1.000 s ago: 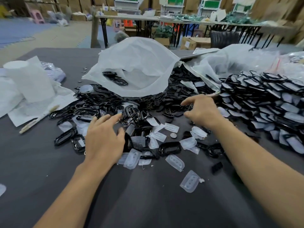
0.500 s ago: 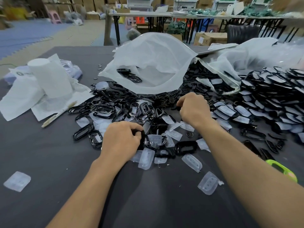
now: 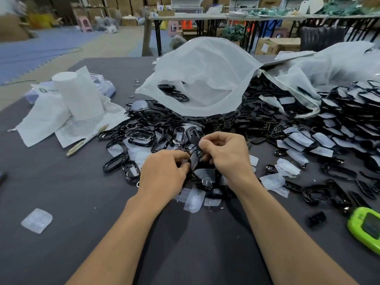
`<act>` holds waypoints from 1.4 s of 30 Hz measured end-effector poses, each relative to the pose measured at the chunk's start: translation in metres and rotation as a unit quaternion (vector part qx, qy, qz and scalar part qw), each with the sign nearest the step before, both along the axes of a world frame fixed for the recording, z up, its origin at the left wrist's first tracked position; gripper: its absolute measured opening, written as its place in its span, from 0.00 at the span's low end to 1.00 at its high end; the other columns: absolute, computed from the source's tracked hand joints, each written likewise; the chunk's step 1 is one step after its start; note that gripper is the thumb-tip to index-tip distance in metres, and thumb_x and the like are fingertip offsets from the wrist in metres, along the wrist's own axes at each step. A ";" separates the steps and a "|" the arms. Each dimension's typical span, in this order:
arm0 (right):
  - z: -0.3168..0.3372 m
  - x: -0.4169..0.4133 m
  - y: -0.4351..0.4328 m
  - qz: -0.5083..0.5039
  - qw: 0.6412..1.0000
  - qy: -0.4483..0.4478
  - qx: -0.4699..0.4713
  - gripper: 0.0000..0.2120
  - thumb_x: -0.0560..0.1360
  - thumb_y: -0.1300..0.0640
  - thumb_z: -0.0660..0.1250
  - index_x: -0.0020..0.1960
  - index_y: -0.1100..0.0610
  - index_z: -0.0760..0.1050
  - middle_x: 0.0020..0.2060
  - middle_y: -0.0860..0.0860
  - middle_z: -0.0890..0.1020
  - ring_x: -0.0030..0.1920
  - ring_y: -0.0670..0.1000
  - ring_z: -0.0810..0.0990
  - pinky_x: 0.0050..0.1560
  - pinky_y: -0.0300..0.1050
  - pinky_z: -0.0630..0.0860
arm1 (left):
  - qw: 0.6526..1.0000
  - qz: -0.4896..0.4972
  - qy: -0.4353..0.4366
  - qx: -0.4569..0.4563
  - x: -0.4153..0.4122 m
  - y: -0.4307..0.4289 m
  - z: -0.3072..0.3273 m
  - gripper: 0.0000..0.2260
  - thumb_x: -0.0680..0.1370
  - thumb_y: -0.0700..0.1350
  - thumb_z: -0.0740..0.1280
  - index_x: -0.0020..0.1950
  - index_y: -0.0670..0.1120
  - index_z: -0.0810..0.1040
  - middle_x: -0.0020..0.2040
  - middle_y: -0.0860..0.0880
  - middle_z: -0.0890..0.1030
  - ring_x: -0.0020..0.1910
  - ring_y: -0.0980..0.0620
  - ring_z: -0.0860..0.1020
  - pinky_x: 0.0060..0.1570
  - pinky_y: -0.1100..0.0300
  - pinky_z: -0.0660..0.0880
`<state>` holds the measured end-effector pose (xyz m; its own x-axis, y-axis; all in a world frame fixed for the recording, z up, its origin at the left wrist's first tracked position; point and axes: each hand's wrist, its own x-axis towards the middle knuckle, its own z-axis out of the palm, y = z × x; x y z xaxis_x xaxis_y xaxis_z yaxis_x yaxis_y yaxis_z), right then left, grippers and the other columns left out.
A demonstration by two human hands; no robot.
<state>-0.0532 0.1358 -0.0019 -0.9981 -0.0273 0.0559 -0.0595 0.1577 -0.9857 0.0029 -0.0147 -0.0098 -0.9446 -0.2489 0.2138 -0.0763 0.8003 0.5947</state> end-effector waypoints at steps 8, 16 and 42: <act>0.003 0.000 0.002 0.036 0.996 -0.024 -0.082 0.08 0.75 0.67 0.73 0.42 0.55 0.85 0.31 0.52 0.84 0.30 0.49 0.82 0.32 0.39 0.77 | 0.957 0.092 0.145 0.234 -0.006 -0.011 0.002 0.12 0.77 0.44 0.74 0.56 0.59 0.87 0.38 0.63 0.83 0.32 0.62 0.78 0.35 0.74 0.71; 0.010 0.002 0.001 0.072 0.991 -0.037 -0.109 0.09 0.74 0.70 0.73 0.43 0.58 0.87 0.32 0.55 0.84 0.31 0.50 0.81 0.33 0.39 0.78 | 0.879 0.126 0.192 0.418 -0.014 -0.015 0.003 0.09 0.76 0.39 0.76 0.48 0.54 0.87 0.36 0.53 0.86 0.30 0.56 0.84 0.32 0.65 0.79; 0.024 0.006 0.001 0.091 0.938 -0.192 -0.275 0.10 0.79 0.70 0.64 0.44 0.59 0.78 0.34 0.55 0.83 0.31 0.49 0.81 0.31 0.37 0.76 | 0.896 0.092 0.276 0.336 -0.001 -0.014 0.015 0.14 0.72 0.39 0.79 0.46 0.60 0.86 0.39 0.60 0.86 0.37 0.63 0.84 0.40 0.73 0.77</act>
<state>-0.0468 0.1365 0.0223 -0.9291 -0.2714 -0.2513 0.3401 -0.3594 -0.8690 0.0023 -0.0284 0.0051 -0.6707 -0.6376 0.3790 0.2831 0.2522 0.9253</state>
